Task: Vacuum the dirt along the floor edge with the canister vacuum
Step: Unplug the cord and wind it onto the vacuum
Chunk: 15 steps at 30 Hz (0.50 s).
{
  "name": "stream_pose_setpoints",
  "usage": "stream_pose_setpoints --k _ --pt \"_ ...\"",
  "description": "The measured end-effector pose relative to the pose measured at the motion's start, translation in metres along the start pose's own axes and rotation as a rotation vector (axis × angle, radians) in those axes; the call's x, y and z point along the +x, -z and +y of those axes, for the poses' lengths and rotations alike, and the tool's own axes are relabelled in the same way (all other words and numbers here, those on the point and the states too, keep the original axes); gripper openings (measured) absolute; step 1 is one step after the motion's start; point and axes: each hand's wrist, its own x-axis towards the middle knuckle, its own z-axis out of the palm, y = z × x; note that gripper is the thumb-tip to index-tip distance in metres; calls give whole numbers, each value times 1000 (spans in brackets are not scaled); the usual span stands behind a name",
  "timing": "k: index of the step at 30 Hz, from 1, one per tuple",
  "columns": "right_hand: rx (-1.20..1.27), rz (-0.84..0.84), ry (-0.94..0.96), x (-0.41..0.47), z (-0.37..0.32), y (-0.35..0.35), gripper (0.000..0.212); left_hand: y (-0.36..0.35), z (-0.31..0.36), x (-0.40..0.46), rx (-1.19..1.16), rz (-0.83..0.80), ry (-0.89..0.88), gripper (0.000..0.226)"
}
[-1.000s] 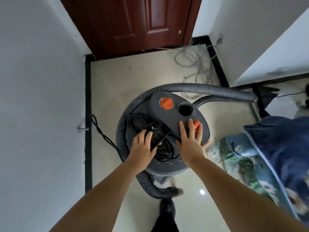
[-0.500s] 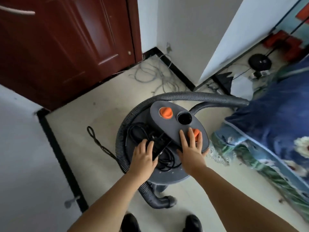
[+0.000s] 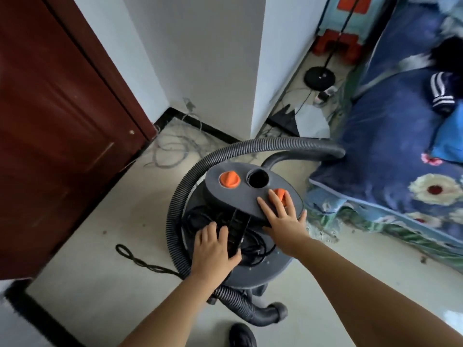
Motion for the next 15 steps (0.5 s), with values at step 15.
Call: stream_pose_setpoints --k 15 --pt "22 63 -234 101 93 103 74 -19 55 190 -194 58 -105 73"
